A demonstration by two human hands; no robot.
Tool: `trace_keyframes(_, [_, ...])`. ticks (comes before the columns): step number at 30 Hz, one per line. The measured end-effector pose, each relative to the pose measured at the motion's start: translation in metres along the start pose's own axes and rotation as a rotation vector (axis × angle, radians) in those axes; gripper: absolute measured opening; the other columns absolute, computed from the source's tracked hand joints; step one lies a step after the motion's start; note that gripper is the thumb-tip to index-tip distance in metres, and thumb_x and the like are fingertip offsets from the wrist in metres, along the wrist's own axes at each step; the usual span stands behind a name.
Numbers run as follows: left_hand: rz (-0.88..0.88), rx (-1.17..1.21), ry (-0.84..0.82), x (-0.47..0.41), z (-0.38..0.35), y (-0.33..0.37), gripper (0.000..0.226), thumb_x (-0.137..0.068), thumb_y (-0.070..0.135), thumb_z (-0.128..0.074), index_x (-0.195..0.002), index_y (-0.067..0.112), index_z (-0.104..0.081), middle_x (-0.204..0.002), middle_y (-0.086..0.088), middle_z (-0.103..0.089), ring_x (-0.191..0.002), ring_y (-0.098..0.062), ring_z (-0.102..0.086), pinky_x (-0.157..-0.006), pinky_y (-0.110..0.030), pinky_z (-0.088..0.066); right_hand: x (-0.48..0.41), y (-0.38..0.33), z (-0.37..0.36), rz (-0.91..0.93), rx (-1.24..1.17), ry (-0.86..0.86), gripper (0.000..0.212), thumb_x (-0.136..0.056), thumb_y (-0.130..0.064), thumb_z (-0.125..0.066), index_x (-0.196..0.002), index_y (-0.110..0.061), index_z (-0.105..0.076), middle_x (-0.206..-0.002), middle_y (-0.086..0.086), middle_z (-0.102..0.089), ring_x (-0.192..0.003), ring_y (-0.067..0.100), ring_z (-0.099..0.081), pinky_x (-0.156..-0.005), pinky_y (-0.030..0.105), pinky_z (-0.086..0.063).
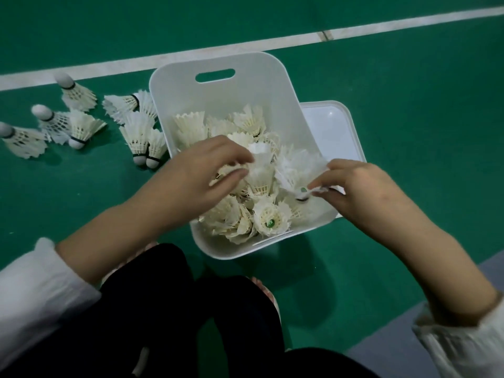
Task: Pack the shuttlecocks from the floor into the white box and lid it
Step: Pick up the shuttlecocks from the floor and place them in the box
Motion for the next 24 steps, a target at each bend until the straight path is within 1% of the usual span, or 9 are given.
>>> trace_keyframes(4, [0.176, -0.001, -0.053, 0.006, 0.011, -0.037, 0.018, -0.09, 0.028, -0.052, -0.105, 0.024, -0.063, -0.091, 0.01, -0.065, -0.083, -0.002, -0.06, -0.077, -0.028, -0.05, 0.003, 0.013, -0.044, -0.047, 0.152, -0.228, 0.021, -0.091, -0.025, -0.052, -0.105, -0.024, -0.068, -0.1, 0.001, -0.061, -0.105, 0.021, -0.051, -0.08, 0.031, -0.043])
trace_keyframes(6, [0.223, -0.009, -0.066, 0.01, 0.014, -0.047, 0.017, -0.09, 0.026, -0.053, -0.103, 0.023, -0.064, -0.09, 0.01, -0.066, -0.083, -0.005, -0.061, -0.079, -0.031, -0.05, 0.0, 0.019, -0.061, -0.079, 0.191, -0.309, 0.018, -0.09, -0.023, -0.052, -0.091, -0.028, -0.069, -0.094, 0.005, -0.059, -0.101, 0.026, -0.054, -0.077, 0.032, -0.045])
trace_keyframes(8, [0.253, 0.004, -0.057, 0.013, 0.016, -0.052, 0.017, -0.089, 0.025, -0.054, -0.103, 0.022, -0.064, -0.09, 0.009, -0.067, -0.083, -0.007, -0.062, -0.078, -0.031, -0.05, -0.005, 0.025, -0.072, -0.109, 0.254, -0.381, 0.028, -0.087, -0.017, -0.052, -0.062, -0.028, -0.055, -0.076, 0.002, -0.048, -0.09, 0.029, -0.054, -0.067, 0.03, -0.037])
trace_keyframes(12, [0.257, -0.013, -0.044, 0.018, 0.016, -0.055, 0.017, -0.089, 0.025, -0.054, -0.101, 0.021, -0.065, -0.087, 0.01, -0.066, -0.081, -0.008, -0.061, -0.073, -0.016, -0.044, -0.011, 0.021, -0.084, -0.096, 0.444, -0.472, 0.032, -0.086, -0.005, -0.048, -0.059, -0.018, -0.037, -0.067, -0.003, -0.037, -0.081, 0.025, -0.044, -0.06, 0.026, -0.032])
trace_keyframes(14, [0.258, -0.006, -0.041, 0.018, 0.016, -0.058, 0.017, -0.089, 0.025, -0.054, -0.101, 0.021, -0.066, -0.087, 0.01, -0.066, -0.081, -0.008, -0.061, -0.073, -0.014, -0.042, -0.014, 0.018, -0.094, -0.048, 0.459, -0.514, 0.019, -0.084, 0.002, -0.044, -0.074, -0.013, -0.05, -0.071, -0.003, -0.04, -0.088, 0.026, -0.047, -0.066, 0.03, -0.04])
trace_keyframes(16, [0.26, 0.012, -0.034, 0.019, 0.017, -0.059, 0.017, -0.089, 0.025, -0.054, -0.1, 0.021, -0.066, -0.087, 0.01, -0.067, -0.082, -0.008, -0.061, -0.074, -0.015, -0.043, -0.012, 0.017, -0.097, -0.023, 0.426, -0.563, 0.037, -0.084, 0.006, -0.038, -0.107, -0.014, -0.058, -0.093, 0.002, -0.05, -0.104, 0.027, -0.05, -0.082, 0.034, -0.043])
trace_keyframes(18, [0.262, 0.028, -0.019, 0.02, 0.021, -0.062, 0.017, -0.089, 0.024, -0.054, -0.1, 0.021, -0.066, -0.087, 0.009, -0.067, -0.082, -0.008, -0.062, -0.073, -0.016, -0.044, -0.01, 0.013, -0.091, -0.011, 0.405, -0.585, 0.058, -0.084, 0.009, -0.033, -0.132, -0.02, -0.045, -0.117, 0.009, -0.051, -0.112, 0.028, -0.048, -0.093, 0.032, -0.039])
trace_keyframes(21, [0.272, 0.038, 0.01, 0.023, 0.027, -0.069, 0.014, -0.089, 0.02, -0.056, -0.098, 0.02, -0.066, -0.086, 0.007, -0.067, -0.081, -0.01, -0.063, -0.072, -0.017, -0.045, -0.007, 0.011, -0.072, -0.051, 0.311, -0.564, 0.068, -0.083, 0.01, -0.036, -0.14, -0.028, -0.035, -0.128, 0.009, -0.045, -0.114, 0.028, -0.051, -0.097, 0.031, -0.041])
trace_keyframes(24, [0.289, 0.071, 0.037, 0.027, 0.031, -0.079, 0.013, -0.089, 0.019, -0.056, -0.097, 0.023, -0.066, -0.086, 0.009, -0.067, -0.081, -0.01, -0.064, -0.074, -0.024, -0.049, -0.01, 0.006, -0.054, -0.094, 0.283, -0.525, 0.05, -0.09, -0.004, -0.044, -0.135, -0.026, -0.043, -0.13, 0.005, -0.045, -0.115, 0.026, -0.052, -0.097, 0.031, -0.041])
Point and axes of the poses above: each hand's wrist, its own x-axis away from the middle knuckle, its own z-axis out of the back of the hand, y = z × x, the point moved 10 cm from there along -x, towards the middle knuckle
